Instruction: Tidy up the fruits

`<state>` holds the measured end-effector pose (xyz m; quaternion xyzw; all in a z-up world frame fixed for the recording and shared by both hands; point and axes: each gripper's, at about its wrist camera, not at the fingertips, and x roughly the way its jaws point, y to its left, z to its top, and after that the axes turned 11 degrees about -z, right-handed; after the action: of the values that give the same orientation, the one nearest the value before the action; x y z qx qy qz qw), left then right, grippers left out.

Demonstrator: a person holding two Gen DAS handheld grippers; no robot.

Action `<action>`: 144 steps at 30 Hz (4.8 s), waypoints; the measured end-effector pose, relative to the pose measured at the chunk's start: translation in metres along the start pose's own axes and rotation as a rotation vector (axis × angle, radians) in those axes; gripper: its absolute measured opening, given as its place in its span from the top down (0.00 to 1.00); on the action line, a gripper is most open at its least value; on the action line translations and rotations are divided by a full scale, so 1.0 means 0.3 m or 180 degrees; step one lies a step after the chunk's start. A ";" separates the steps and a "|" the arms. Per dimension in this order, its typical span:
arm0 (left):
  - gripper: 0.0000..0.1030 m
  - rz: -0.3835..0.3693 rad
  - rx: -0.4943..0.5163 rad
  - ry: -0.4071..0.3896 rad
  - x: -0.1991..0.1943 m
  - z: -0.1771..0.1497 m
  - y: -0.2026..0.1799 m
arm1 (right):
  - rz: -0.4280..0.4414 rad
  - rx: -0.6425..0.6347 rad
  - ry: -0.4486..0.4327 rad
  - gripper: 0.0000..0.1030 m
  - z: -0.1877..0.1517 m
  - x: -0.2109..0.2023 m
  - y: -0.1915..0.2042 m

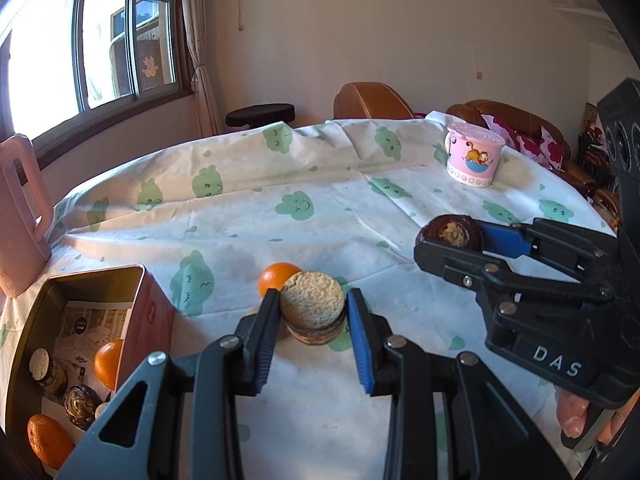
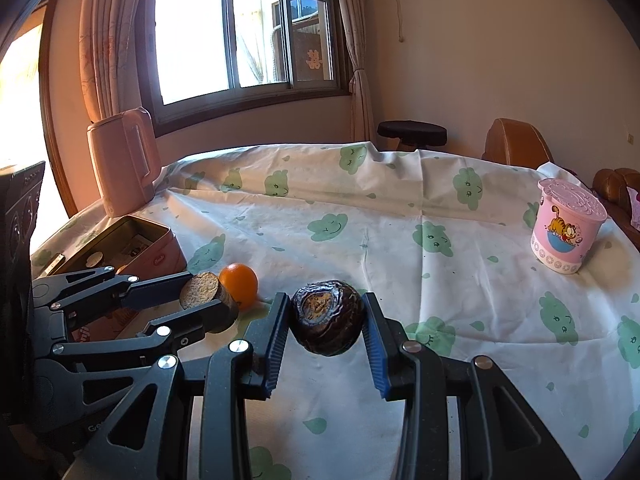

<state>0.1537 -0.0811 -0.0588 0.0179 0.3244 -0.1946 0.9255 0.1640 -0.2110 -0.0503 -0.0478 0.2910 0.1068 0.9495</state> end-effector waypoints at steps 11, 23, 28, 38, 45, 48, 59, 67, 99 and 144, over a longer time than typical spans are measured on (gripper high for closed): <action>0.66 0.0064 -0.0028 -0.0170 -0.034 -0.002 0.007 | 0.0003 -0.0017 -0.0121 0.63 -0.003 -0.025 0.003; 0.66 0.0153 0.0022 -0.0348 -0.069 -0.007 -0.005 | -0.0015 -0.0025 -0.0247 0.63 -0.006 -0.054 0.005; 0.66 0.0189 0.0063 -0.0398 -0.081 -0.009 -0.013 | -0.0008 -0.0029 -0.0312 0.63 -0.008 -0.067 0.005; 0.66 0.0218 0.0064 -0.0490 -0.100 -0.014 -0.016 | 0.0001 -0.0044 -0.0417 0.63 -0.011 -0.085 0.007; 0.66 0.0236 0.0056 -0.0569 -0.115 -0.016 -0.015 | 0.0003 -0.0042 -0.0471 0.63 -0.012 -0.094 0.006; 0.66 0.0239 0.0061 -0.0598 -0.121 -0.018 -0.016 | 0.0005 -0.0042 -0.0498 0.63 -0.012 -0.096 0.005; 0.66 0.0263 0.0030 -0.0673 -0.138 -0.019 -0.011 | 0.0004 -0.0040 -0.0563 0.63 -0.017 -0.105 0.002; 0.66 0.0322 0.0040 -0.0836 -0.169 -0.026 -0.016 | 0.0013 -0.0041 -0.0737 0.63 -0.025 -0.136 -0.001; 0.66 0.0306 -0.0052 -0.0953 -0.251 -0.070 0.030 | 0.0165 -0.0044 -0.0648 0.63 0.010 -0.125 0.056; 0.66 0.0878 -0.0576 -0.0540 -0.336 -0.138 0.481 | 0.0746 -0.0698 -0.0432 0.63 0.180 0.005 0.546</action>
<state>0.1108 0.0938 -0.0437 -0.0376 0.2558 -0.0366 0.9653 0.1568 -0.0433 -0.0114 -0.1095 0.2164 0.2509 0.9371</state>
